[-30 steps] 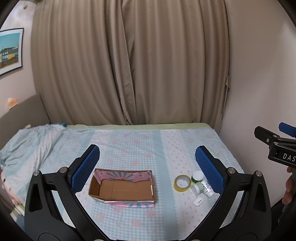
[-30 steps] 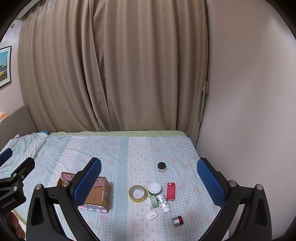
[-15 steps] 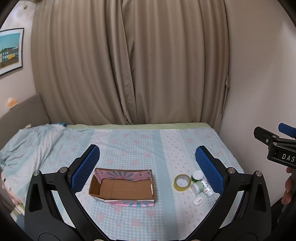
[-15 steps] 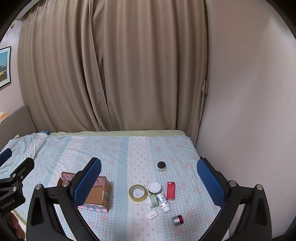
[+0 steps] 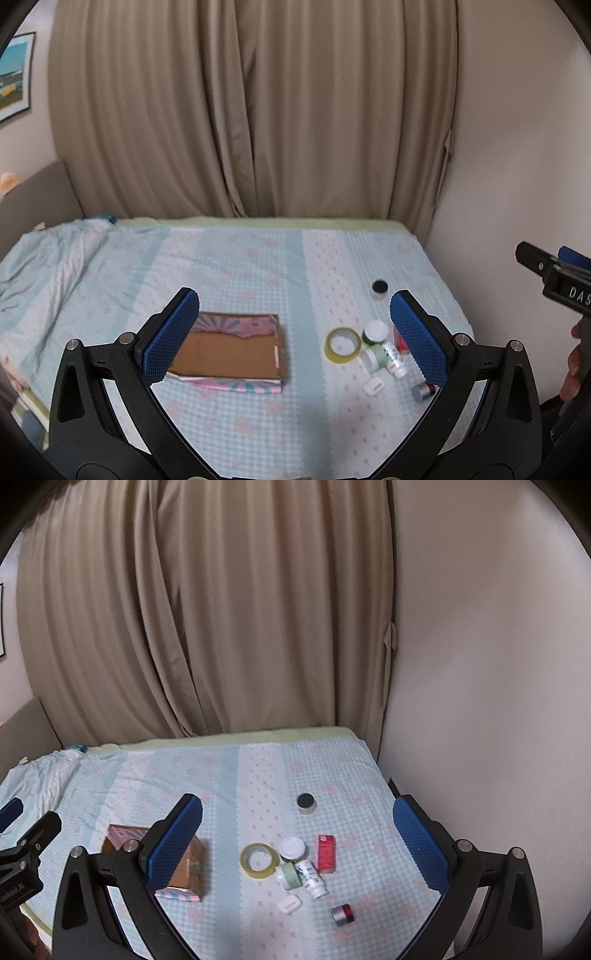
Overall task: Organize rigid objects
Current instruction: 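Grasp the yellow tape roll with the left tool while the right tool grasps the red box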
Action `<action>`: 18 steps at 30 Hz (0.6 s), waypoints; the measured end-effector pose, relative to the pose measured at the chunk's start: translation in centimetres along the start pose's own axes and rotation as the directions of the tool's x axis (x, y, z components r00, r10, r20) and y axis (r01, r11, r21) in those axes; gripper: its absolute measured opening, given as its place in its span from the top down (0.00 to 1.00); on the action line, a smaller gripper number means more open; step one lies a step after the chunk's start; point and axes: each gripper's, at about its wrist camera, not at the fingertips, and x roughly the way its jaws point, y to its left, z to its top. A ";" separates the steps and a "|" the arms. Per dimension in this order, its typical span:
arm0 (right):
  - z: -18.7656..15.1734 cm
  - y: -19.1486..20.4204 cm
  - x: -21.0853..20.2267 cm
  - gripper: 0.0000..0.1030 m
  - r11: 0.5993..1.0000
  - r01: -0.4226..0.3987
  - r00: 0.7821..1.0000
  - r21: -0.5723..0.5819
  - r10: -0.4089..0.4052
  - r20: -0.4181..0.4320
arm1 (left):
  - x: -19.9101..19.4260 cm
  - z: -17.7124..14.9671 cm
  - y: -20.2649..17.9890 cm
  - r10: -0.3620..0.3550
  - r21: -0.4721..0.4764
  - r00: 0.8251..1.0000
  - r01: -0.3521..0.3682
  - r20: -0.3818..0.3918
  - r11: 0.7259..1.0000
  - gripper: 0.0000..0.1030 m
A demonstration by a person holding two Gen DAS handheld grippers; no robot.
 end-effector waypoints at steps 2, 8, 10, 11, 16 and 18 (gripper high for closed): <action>-0.2 -1.1 1.5 0.00 1.000 0.001 1.000 0.007 -0.001 -0.028 | 1.6 -0.7 -1.1 -0.016 0.002 1.000 0.016 -0.025 1.000 0.01; -1.9 -4.3 7.3 0.00 1.000 0.011 0.993 0.001 -0.011 -0.115 | 9.0 -4.2 -4.5 -0.067 0.042 0.984 0.075 -0.168 0.996 0.01; -2.2 -5.3 9.6 0.00 0.999 0.033 0.988 0.014 -0.030 -0.153 | 11.9 -5.7 -5.2 -0.091 0.043 0.971 0.103 -0.221 0.994 0.01; -2.6 -5.9 11.1 0.00 0.999 0.039 0.984 0.034 -0.032 -0.175 | 13.5 -6.6 -5.4 -0.104 0.042 0.964 0.118 -0.244 0.992 0.01; -4.9 -7.1 17.6 0.00 0.996 0.077 0.964 0.052 -0.061 -0.257 | 22.3 -11.4 -6.7 -0.114 0.070 0.935 0.146 -0.337 0.987 0.01; -6.3 -7.3 20.2 0.00 0.995 0.082 0.957 0.054 -0.063 -0.284 | 25.8 -13.5 -7.2 -0.119 0.078 0.924 0.157 -0.363 0.985 0.01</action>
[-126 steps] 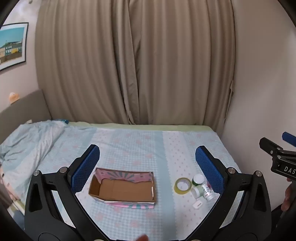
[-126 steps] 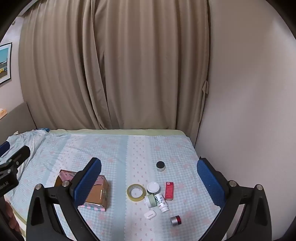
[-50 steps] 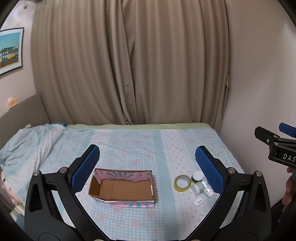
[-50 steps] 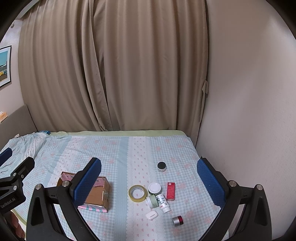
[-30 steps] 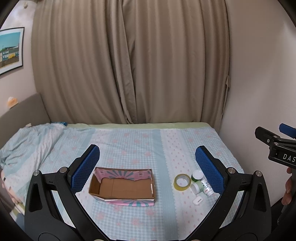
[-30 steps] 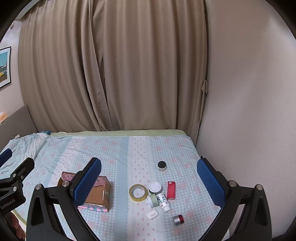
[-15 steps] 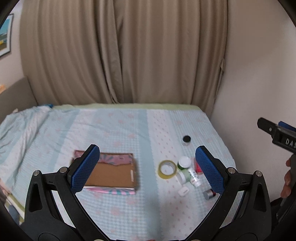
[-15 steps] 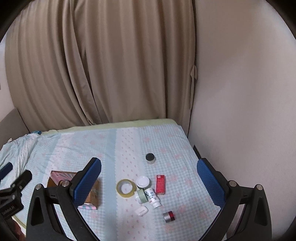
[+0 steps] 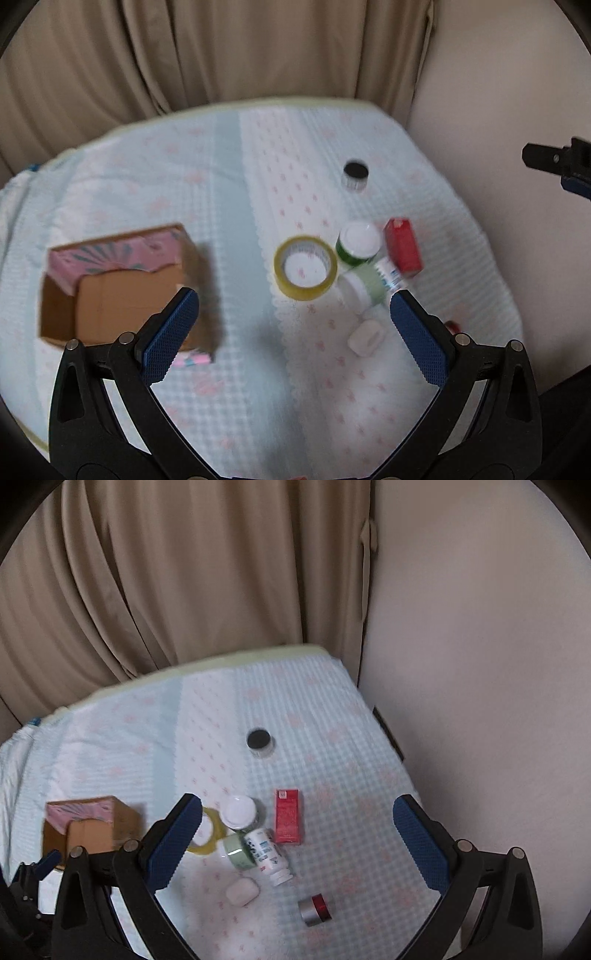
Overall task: Organize rigid objects
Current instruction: 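Grasp the yellow tape roll with the left tool while the right tool grasps the red box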
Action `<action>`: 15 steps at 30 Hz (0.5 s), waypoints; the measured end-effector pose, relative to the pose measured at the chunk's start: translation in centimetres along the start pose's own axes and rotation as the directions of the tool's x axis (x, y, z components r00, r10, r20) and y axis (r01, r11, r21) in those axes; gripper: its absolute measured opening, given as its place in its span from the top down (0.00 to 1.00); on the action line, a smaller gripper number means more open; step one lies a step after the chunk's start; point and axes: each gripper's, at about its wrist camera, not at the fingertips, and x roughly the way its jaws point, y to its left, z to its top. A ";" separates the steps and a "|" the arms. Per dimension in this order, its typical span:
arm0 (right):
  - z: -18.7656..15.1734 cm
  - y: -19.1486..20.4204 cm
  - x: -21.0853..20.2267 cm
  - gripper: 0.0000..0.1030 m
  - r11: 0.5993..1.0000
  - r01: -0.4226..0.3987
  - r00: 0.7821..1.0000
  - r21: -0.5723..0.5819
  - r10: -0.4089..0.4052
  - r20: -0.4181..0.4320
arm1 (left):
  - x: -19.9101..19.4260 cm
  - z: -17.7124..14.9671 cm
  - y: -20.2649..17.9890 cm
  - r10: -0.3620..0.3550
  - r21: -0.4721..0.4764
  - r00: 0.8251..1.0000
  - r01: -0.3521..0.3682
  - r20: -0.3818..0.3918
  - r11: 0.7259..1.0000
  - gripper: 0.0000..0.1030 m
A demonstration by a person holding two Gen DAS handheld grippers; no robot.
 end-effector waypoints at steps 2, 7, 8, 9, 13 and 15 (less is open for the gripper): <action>-0.9 0.0 3.4 0.00 1.000 0.001 0.999 0.003 -0.001 -0.042 | 3.6 -0.9 0.2 -0.004 0.004 1.000 0.004 -0.019 1.000 0.01; -3.4 0.3 11.3 0.05 1.000 0.013 0.993 -0.006 -0.014 -0.119 | 11.7 -3.1 0.0 0.007 0.035 1.000 -0.007 -0.012 0.999 0.01; -3.9 0.4 13.0 0.06 1.000 0.013 0.991 -0.005 -0.014 -0.131 | 12.8 -3.5 -0.2 0.012 0.044 1.000 -0.012 -0.007 0.999 0.01; -4.2 0.4 14.7 0.08 1.000 0.015 0.990 -0.003 -0.016 -0.141 | 14.0 -3.8 -0.3 0.017 0.054 1.000 -0.017 -0.002 0.998 0.01; -6.0 0.5 20.2 0.18 1.000 0.020 0.982 -0.004 -0.021 -0.186 | 17.9 -4.9 -0.8 -0.006 0.106 1.000 0.005 0.014 0.994 0.01; -6.4 0.7 22.0 0.20 1.000 0.027 0.979 -0.007 -0.028 -0.203 | 19.5 -5.3 -1.2 -0.004 0.137 1.000 0.000 0.026 0.991 0.01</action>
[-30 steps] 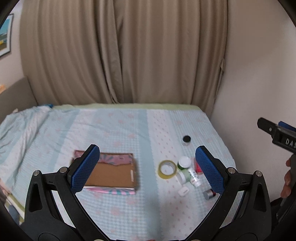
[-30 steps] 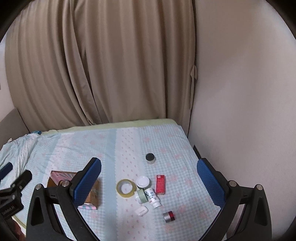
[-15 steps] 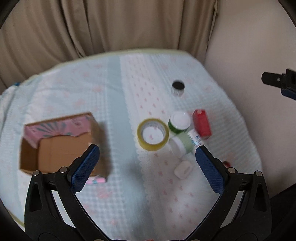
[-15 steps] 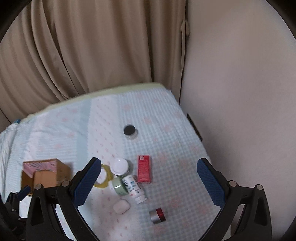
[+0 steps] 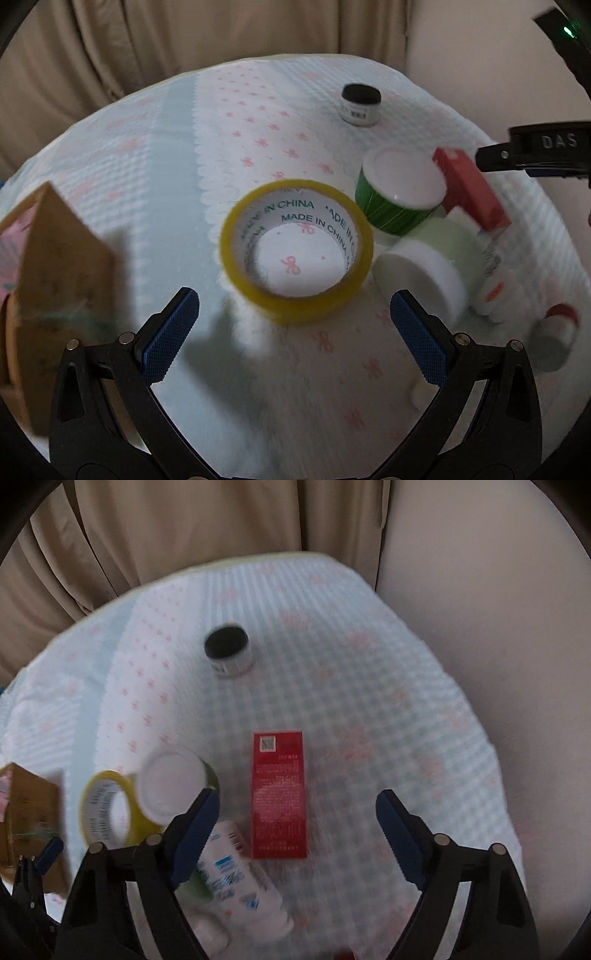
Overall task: Organize rigid objects
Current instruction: 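Grasp the yellow tape roll with the left tool while the right tool grasps the red box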
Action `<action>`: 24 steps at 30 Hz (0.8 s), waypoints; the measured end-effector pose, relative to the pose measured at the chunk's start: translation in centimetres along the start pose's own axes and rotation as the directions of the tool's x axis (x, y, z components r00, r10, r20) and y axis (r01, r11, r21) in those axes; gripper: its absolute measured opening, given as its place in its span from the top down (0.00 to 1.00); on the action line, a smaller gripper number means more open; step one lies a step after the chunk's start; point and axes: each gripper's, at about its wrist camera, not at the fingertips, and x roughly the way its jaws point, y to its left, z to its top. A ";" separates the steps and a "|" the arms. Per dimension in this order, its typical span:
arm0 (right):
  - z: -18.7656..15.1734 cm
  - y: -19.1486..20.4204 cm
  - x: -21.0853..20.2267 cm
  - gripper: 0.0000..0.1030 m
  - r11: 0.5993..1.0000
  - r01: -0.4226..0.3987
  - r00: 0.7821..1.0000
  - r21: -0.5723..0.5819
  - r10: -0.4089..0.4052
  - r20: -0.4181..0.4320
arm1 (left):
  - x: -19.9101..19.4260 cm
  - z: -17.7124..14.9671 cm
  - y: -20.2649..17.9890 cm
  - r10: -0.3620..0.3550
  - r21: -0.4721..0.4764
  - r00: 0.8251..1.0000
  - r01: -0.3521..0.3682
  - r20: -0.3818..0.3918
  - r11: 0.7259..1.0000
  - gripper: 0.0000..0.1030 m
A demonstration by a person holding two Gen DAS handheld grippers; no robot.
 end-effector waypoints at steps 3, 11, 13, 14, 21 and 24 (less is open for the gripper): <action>-0.1 0.2 2.1 0.22 1.000 0.004 1.000 -0.005 -0.004 -0.022 | 1.2 0.0 0.0 -0.002 0.010 1.000 0.002 0.021 1.000 0.01; 0.1 0.8 5.2 0.29 1.000 -0.008 0.999 -0.009 0.007 -0.050 | 3.4 1.6 0.9 -0.057 0.021 0.995 0.055 0.087 0.998 0.00; 0.2 1.0 5.6 0.30 1.000 -0.011 0.999 -0.010 0.010 -0.054 | 3.5 1.8 0.9 -0.078 0.021 0.993 0.076 0.088 0.997 0.00; 0.2 1.0 5.8 0.33 1.000 -0.012 0.998 -0.011 0.011 -0.057 | 3.7 1.9 1.0 -0.088 0.019 0.992 0.087 0.087 0.996 0.00; 0.2 1.4 7.3 0.49 1.000 -0.005 0.997 -0.012 0.004 -0.083 | 4.4 2.6 1.2 -0.126 0.036 0.991 0.124 0.051 0.992 0.06; 0.1 1.5 7.5 0.63 1.000 -0.012 0.996 -0.012 0.011 -0.085 | 4.3 2.5 0.9 -0.115 0.046 0.992 0.112 0.054 0.993 0.06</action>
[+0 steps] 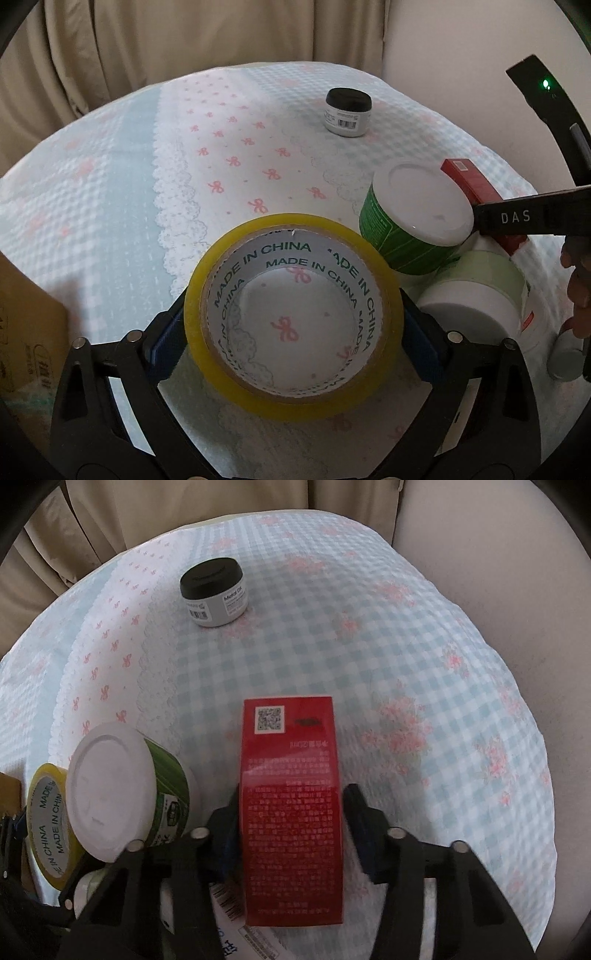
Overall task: Organize rigid objects
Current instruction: 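Grasp the yellow tape roll with the left tool while the right tool grasps the red box, then carry the tape roll and red box into the cardboard box and release both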
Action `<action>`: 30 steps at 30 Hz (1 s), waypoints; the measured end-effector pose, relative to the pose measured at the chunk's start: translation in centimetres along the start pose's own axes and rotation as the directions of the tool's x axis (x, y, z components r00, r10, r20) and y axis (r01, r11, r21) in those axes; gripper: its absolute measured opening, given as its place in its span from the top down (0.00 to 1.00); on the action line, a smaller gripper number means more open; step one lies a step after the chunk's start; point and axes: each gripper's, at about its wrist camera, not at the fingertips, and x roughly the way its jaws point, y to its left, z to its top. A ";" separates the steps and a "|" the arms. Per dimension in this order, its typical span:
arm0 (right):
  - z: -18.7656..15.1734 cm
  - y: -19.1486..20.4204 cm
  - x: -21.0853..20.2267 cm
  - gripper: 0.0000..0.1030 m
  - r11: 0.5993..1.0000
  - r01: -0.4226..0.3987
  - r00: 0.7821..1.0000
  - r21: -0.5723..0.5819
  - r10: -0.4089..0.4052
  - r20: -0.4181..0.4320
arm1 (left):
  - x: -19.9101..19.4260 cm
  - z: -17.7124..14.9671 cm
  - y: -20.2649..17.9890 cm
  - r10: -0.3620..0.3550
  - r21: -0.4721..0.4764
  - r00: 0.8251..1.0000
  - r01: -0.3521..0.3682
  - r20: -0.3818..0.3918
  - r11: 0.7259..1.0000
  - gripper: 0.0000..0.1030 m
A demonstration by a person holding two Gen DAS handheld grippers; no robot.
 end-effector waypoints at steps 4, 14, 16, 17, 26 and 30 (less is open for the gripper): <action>-0.1 0.2 0.1 0.63 1.000 -0.004 1.000 -0.007 0.004 0.003 | -0.1 0.0 0.0 -0.006 -0.004 1.000 0.006 -0.004 1.000 0.06; -0.8 -0.4 -1.7 0.64 1.000 -0.009 0.999 0.004 0.009 0.031 | -2.7 0.3 0.5 0.043 -0.031 0.999 -0.043 0.013 0.999 0.06; -0.9 -0.6 -2.9 0.64 1.000 -0.007 0.999 0.004 0.007 0.049 | -3.6 0.7 0.5 0.060 -0.038 0.998 -0.059 0.015 0.998 0.06; -0.9 -0.7 -3.6 0.64 1.000 -0.007 0.998 0.005 0.007 0.060 | -4.3 1.0 0.5 0.071 -0.048 0.997 -0.071 0.015 0.996 0.06; -0.6 -0.6 -13.1 0.64 0.999 -0.042 0.991 0.014 0.040 0.130 | -14.0 4.5 0.5 0.103 -0.140 0.992 -0.093 0.070 0.986 0.06; -0.5 -0.1 -18.6 0.64 0.998 -0.058 0.987 0.000 0.058 0.152 | -19.6 6.7 0.7 0.127 -0.179 0.987 -0.107 0.101 0.978 0.06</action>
